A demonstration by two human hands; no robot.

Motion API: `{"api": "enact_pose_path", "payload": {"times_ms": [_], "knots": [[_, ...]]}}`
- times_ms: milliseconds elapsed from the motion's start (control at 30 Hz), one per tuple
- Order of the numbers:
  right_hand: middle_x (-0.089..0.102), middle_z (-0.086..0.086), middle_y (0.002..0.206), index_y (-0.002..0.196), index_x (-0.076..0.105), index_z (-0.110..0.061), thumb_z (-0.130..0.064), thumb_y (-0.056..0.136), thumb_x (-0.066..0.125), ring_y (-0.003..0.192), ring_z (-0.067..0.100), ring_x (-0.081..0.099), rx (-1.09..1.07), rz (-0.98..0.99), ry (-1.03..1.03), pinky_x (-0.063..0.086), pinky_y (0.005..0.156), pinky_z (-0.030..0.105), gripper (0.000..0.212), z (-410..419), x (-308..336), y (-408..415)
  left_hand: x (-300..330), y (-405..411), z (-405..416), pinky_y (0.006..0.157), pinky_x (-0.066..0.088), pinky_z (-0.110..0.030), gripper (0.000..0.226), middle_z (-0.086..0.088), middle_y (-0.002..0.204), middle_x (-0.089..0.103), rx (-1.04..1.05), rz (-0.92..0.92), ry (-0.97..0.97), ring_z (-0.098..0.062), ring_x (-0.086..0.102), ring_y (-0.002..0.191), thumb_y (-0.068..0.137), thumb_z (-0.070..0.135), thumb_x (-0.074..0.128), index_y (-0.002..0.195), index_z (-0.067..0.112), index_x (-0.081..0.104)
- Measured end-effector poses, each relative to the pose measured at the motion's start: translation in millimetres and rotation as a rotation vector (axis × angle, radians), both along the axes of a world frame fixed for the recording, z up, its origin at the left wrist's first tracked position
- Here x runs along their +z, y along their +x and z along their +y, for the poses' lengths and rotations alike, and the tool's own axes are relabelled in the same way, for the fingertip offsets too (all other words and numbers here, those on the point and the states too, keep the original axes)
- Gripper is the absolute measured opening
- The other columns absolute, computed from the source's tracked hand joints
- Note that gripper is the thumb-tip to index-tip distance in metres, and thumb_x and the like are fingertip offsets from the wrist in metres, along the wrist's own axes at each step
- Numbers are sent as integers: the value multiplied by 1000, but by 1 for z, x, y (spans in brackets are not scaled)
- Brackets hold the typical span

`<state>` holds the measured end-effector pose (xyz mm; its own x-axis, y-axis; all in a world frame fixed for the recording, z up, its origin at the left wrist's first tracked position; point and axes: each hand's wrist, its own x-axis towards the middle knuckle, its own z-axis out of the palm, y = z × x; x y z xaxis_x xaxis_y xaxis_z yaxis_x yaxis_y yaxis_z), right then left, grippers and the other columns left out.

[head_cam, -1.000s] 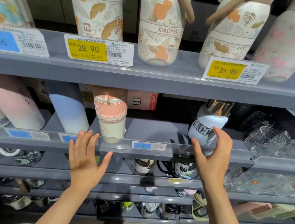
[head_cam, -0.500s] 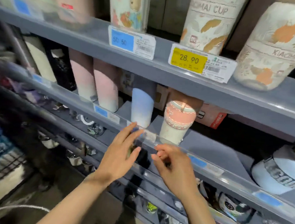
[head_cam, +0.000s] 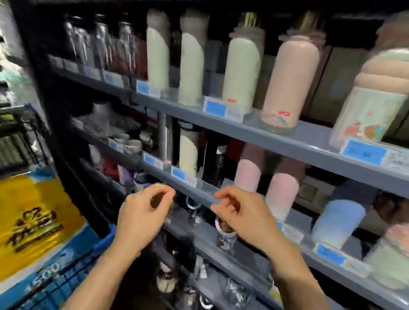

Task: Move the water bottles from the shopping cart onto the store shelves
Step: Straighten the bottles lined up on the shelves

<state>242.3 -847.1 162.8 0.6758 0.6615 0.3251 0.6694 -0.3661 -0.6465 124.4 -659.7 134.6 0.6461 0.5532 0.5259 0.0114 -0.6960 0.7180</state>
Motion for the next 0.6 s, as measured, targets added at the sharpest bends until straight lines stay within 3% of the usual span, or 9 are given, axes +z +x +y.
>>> {"api": "enact_pose_path", "payload": {"times_ms": [100, 200, 300, 467, 600], "knots": [[64, -9, 74, 96, 66, -24, -28, 84, 71, 62, 3, 53, 15, -78, 34, 45, 68, 21, 14, 37, 51, 2, 46, 2, 43, 69, 55, -43, 18, 8, 69, 68, 56, -187, -70, -16, 65, 67, 84, 48, 57, 80, 33, 66], [66, -12, 81, 99, 66, -28, -32, 85, 70, 72, 1, 58, 18, -182, 36, 47, 72, 19, 15, 66, 104, 9, 88, 11, 72, 73, 55, -45, 17, 13, 70, 69, 62, -323, -66, -13, 66, 69, 84, 46, 55, 78, 34, 66], [67, -12, 86, 100, 65, -28, -36, 85, 69, 80, 5, 62, 17, -287, 79, 49, 78, 24, 17, 98, 157, 14, 127, 22, 92, 72, 55, -43, 11, 12, 69, 68, 78, -399, -16, -11, 66, 70, 90, 30, 60, 82, 30, 68], [68, -8, 85, 98, 66, -23, -34, 83, 72, 77, 11, 63, 15, -469, 231, 51, 79, 31, 20, 149, 234, 26, 191, 41, 125, 69, 54, -38, 13, 11, 70, 67, 92, -461, 108, -10, 65, 70, 92, 29, 60, 80, 30, 66], [66, -5, 94, 102, 64, -21, -37, 86, 67, 87, 15, 61, -31, -653, 229, 50, 81, 34, 23, 182, 283, 48, 246, 77, 149, 70, 52, -35, 11, 13, 70, 65, 63, -520, 196, -6, 62, 69, 89, 32, 59, 81, 29, 66]]}}
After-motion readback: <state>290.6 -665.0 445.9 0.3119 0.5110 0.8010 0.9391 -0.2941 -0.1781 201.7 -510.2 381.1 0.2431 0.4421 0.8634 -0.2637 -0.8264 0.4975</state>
